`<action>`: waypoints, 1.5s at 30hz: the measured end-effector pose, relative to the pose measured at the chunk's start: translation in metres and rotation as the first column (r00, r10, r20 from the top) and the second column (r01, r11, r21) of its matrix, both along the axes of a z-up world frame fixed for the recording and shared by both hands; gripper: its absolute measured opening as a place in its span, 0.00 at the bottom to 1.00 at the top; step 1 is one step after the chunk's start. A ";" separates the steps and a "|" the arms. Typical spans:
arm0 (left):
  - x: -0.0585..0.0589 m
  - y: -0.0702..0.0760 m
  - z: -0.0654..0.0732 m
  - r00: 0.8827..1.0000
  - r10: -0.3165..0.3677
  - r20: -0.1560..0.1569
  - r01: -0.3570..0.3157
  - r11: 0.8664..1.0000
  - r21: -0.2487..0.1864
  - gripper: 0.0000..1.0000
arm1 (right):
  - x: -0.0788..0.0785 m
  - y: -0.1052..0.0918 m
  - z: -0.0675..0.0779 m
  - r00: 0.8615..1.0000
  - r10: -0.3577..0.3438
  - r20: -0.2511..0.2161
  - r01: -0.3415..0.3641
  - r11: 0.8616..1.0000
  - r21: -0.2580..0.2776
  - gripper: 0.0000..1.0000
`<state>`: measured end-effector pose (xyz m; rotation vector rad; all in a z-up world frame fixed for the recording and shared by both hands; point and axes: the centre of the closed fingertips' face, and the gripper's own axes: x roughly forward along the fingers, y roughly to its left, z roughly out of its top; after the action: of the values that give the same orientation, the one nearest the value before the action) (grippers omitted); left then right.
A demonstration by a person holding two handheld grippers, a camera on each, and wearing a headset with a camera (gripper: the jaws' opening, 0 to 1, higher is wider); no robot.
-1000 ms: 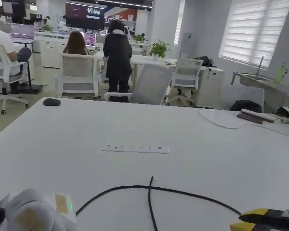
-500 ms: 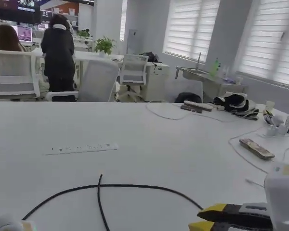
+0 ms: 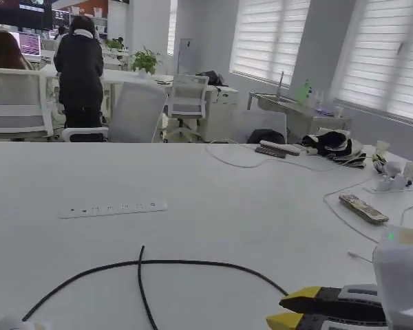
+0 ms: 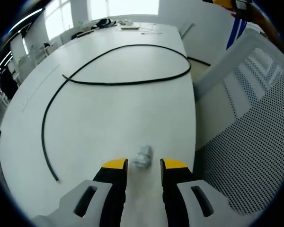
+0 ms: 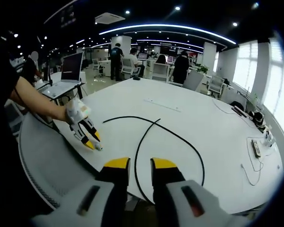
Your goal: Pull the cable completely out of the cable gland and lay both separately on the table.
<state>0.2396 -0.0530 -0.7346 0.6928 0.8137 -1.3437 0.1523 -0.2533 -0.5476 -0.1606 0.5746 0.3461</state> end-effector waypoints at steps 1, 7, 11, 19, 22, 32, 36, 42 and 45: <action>0.000 0.000 0.008 1.000 0.006 0.004 -0.006 1.000 -0.011 0.28 | 0.002 0.002 -0.003 1.000 0.010 -0.009 -0.010 1.000 0.003 0.18; -0.011 -0.003 0.078 0.990 0.125 -0.073 -0.136 0.972 -0.190 0.35 | 0.016 0.016 -0.021 0.996 0.057 -0.074 -0.055 0.998 0.025 0.21; -0.012 0.019 0.118 0.989 0.150 -0.005 -0.147 0.962 -0.231 0.35 | 0.019 0.027 -0.034 0.983 0.129 -0.127 -0.130 0.992 0.003 0.24; -0.026 0.074 0.162 0.969 0.248 0.009 -0.236 0.931 -0.279 0.40 | 0.018 0.049 -0.064 0.928 0.266 -0.261 -0.268 0.963 0.029 0.27; -0.031 0.095 0.166 0.943 0.333 -0.010 -0.320 0.898 -0.302 0.41 | 0.015 0.052 -0.068 0.915 0.284 -0.286 -0.288 0.957 0.030 0.29; -0.035 0.145 0.151 0.815 0.574 -0.082 -0.565 0.754 -0.334 0.56 | -0.005 0.057 -0.071 0.911 0.251 -0.328 -0.225 0.968 0.114 0.37; -0.033 0.158 0.146 0.755 0.650 -0.087 -0.634 0.690 -0.348 0.59 | -0.009 0.056 -0.073 0.918 0.214 -0.334 -0.172 0.973 0.151 0.42; -0.031 0.177 0.132 0.681 0.727 -0.082 -0.708 0.626 -0.327 0.65 | -0.010 0.053 -0.081 0.924 0.128 -0.360 -0.046 0.972 0.229 0.48; -0.035 0.177 0.125 0.671 0.734 -0.100 -0.722 0.617 -0.315 0.69 | -0.015 0.048 -0.090 0.916 0.090 -0.390 0.001 0.974 0.227 0.53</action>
<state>0.2044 0.1238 -0.6092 0.0663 0.6964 -0.6687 0.1376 -0.2054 -0.6380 0.1190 0.9319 0.4908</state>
